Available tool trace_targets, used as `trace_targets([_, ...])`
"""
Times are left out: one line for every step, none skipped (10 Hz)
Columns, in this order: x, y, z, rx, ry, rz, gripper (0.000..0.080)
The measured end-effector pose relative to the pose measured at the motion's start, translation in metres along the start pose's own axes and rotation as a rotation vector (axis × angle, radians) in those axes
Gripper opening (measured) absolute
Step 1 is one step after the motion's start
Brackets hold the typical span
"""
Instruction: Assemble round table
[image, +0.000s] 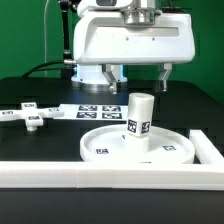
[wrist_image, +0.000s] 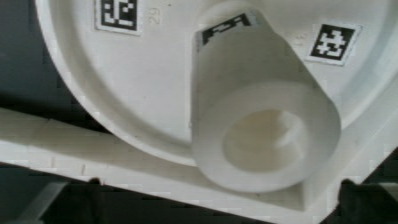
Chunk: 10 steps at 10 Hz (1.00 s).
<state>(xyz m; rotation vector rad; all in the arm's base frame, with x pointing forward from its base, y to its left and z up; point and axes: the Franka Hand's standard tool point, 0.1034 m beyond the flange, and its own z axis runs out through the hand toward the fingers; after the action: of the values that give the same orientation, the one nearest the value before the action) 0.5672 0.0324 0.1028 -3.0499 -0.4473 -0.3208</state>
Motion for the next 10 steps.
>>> trace_targets([0.0041,-0.0018,-0.0007,0.021,-0.053,-0.006,0.0648])
trace_targets([0.0055,-0.0024,-0.0008,0.032,-0.081,-0.009,0.0648])
trace_targets([0.0007,-0.0063,0.0004,0.054,-0.152,-0.018,0.0648])
trace_targets([0.0030,-0.0072,0.0006,0.069,-0.183,-0.012,0.0648])
trace_targets([0.0054,-0.0058,0.0013,0.062,-0.165,-0.012,0.0648])
trace_targets([0.0042,-0.0061,0.0021,0.062,-0.167,-0.012,0.0648])
trace_targets([0.0056,-0.0047,0.0029,0.055,-0.152,-0.047,0.0648])
trace_targets([0.0048,-0.0022,0.0055,0.038,-0.125,-0.104,0.0648])
trace_targets([0.0012,-0.0004,0.0077,0.036,-0.125,-0.148,0.0648])
trace_targets([0.0016,0.0005,0.0085,0.029,-0.121,-0.185,0.0648])
